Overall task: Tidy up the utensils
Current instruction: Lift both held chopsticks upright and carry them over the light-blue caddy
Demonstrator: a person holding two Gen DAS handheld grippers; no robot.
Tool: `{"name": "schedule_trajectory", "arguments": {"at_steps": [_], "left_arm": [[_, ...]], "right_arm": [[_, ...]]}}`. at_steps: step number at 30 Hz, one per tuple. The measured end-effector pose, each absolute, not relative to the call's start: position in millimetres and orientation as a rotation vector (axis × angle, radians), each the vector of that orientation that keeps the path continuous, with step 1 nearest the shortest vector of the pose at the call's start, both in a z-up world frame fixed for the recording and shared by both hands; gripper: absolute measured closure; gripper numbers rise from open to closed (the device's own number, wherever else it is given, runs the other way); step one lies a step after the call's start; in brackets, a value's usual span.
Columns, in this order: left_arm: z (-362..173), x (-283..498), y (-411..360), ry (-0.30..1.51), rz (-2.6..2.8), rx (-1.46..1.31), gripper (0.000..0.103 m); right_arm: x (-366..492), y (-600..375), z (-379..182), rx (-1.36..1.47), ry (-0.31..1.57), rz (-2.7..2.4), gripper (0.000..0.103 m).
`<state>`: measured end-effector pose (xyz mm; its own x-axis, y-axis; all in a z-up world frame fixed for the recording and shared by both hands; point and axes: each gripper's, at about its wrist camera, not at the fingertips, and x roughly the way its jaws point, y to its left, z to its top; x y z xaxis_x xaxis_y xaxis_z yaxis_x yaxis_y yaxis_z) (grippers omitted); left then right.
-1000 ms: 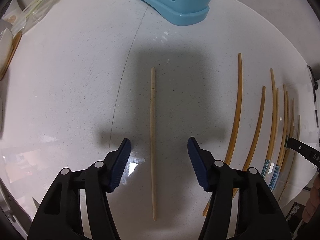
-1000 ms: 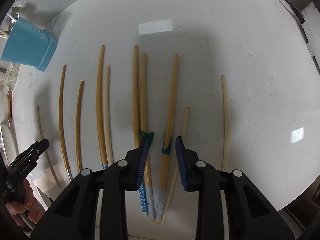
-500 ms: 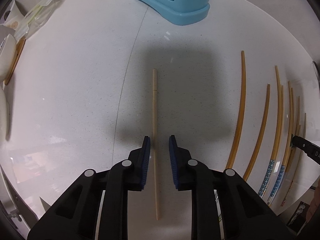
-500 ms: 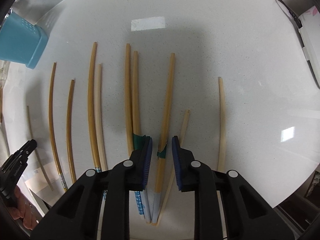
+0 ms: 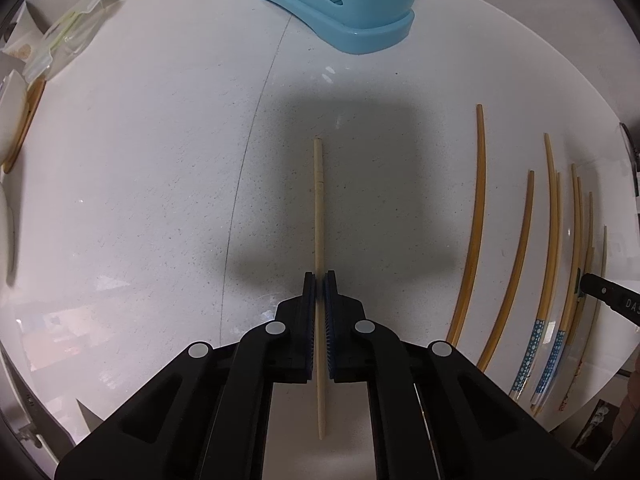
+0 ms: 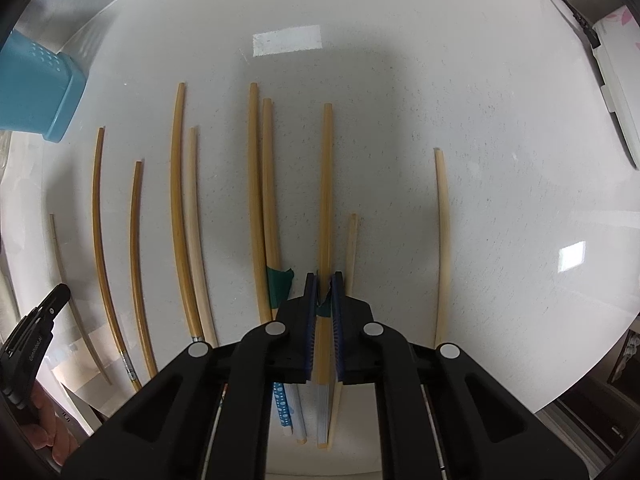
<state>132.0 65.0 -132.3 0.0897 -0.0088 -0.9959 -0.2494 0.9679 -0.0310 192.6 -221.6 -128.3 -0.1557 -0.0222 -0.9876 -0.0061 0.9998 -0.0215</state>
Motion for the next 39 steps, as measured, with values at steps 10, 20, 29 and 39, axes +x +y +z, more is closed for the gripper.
{"name": "schedule_trajectory", "arguments": {"at_steps": [10,20,29,39], "left_arm": [[-122,112,69,1.399,0.156,-0.209,0.099],[-85,90,68,1.271,0.127,-0.218,0.099],[-68,90,56,1.17,0.109,-0.216,0.099],[-39,83,50,1.076,0.123,-0.201,0.099]], "right_arm": [[177,-223,-107,0.026,1.669,0.007,0.097],[166,-227,-75,0.024,1.531,0.008,0.097],[151,-236,-43,0.015,1.394,0.013,0.097],[145,-242,-3,0.022,1.243,0.048,0.097]]}}
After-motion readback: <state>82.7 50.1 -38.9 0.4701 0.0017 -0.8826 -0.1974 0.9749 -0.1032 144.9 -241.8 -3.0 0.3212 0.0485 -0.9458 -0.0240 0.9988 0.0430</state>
